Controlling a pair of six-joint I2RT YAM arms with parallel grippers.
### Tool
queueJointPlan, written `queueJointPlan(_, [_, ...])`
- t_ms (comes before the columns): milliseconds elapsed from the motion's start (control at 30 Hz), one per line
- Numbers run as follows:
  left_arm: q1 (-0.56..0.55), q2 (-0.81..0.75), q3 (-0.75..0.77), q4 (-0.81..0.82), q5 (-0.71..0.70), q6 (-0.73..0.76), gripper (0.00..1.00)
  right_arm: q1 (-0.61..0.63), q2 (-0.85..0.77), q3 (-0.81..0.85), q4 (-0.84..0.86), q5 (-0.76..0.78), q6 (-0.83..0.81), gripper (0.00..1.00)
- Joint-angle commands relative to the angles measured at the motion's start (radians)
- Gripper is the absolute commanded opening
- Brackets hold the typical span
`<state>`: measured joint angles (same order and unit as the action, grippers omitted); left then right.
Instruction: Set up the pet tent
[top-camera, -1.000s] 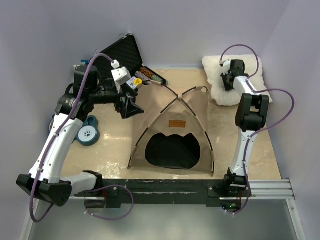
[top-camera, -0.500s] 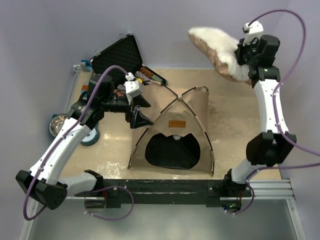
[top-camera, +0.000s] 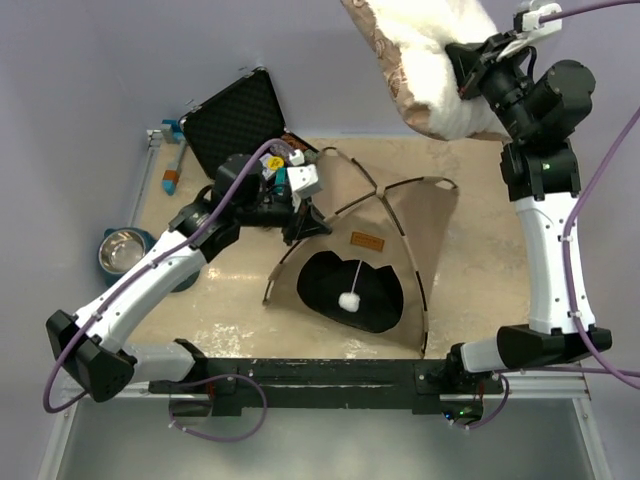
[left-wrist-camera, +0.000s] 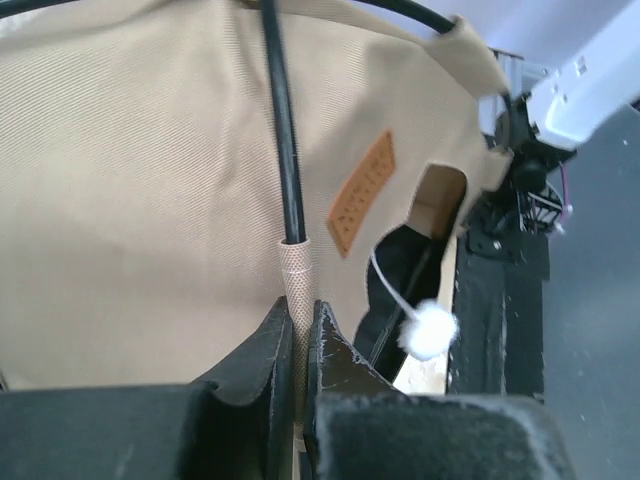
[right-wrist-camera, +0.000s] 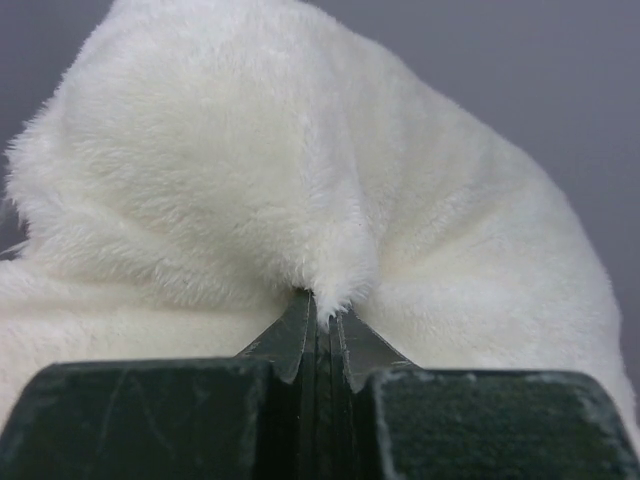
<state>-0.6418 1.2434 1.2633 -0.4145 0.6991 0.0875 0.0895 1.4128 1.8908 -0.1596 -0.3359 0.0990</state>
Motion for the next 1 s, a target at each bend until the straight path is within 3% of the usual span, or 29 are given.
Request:
queueJointPlan(0, [-0.036,0.085,0.14,0.198,-0.004,-0.054,0.0,-0.004,-0.061,0.076,0.154,-0.002,0.106,0.0])
queueJointPlan(233, [-0.053,0.301,0.257,0.458,-0.167,-0.278,0.0,-0.005,-0.078,0.109,0.23,-0.006,0.145,0.0])
queueJointPlan(533, [-0.039,0.632,0.494,0.631,-0.263,-0.233,0.0,-0.004,-0.117,0.114,0.242,-0.026,0.117,0.0])
queueJointPlan(667, [0.005,0.775,0.645,0.684,-0.236,-0.227,0.0,-0.004,-0.153,0.08,0.253,-0.044,0.12,0.0])
queueJointPlan(767, [0.054,0.84,0.689,0.766,-0.132,-0.258,0.0,-0.004,-0.175,0.059,0.256,-0.061,0.117,0.0])
queueJointPlan(867, [0.073,0.886,0.775,0.692,-0.056,-0.132,0.02,-0.004,-0.189,0.047,0.252,-0.078,0.111,0.0])
queueJointPlan(967, [0.109,0.895,0.837,0.666,-0.026,-0.152,0.51,-0.004,-0.202,0.039,0.25,-0.103,0.114,0.0])
